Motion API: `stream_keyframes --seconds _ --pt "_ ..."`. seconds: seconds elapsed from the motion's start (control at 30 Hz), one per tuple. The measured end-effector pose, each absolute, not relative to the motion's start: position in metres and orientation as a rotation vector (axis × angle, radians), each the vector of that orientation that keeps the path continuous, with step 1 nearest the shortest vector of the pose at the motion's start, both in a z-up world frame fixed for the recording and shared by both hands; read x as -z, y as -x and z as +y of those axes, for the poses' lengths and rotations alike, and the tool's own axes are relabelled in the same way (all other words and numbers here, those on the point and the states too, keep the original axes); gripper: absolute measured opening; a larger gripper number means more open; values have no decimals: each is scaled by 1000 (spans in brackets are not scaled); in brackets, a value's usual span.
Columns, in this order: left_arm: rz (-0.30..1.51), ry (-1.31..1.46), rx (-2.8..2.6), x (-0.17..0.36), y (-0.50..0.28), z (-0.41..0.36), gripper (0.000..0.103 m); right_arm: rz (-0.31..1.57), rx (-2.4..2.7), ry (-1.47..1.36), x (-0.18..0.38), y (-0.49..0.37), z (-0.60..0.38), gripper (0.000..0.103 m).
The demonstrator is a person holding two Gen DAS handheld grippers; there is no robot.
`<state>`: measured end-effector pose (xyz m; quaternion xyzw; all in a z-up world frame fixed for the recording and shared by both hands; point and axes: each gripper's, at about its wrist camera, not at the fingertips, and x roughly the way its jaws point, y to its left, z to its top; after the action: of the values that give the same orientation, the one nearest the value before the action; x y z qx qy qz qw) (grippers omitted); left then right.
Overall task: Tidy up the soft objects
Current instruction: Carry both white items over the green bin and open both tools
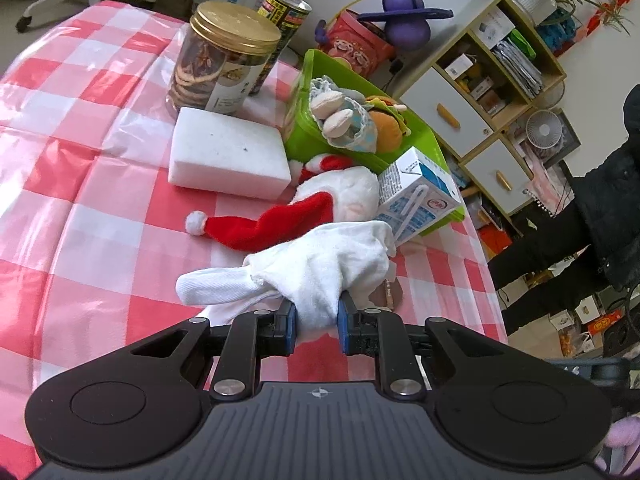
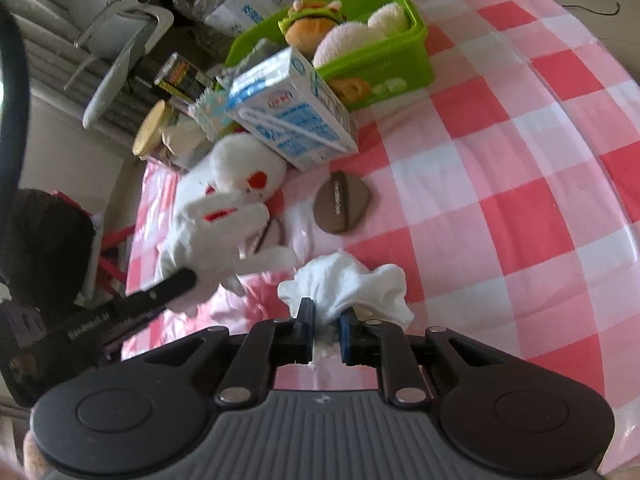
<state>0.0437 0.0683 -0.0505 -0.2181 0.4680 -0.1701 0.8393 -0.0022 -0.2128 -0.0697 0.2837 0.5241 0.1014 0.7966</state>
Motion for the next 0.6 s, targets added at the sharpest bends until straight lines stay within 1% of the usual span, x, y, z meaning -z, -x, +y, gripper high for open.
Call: stream_keyframes --seconds 0.6 --pt "939 500 364 39 -43 77 17 955 -234 -800 45 -10 -240 0"
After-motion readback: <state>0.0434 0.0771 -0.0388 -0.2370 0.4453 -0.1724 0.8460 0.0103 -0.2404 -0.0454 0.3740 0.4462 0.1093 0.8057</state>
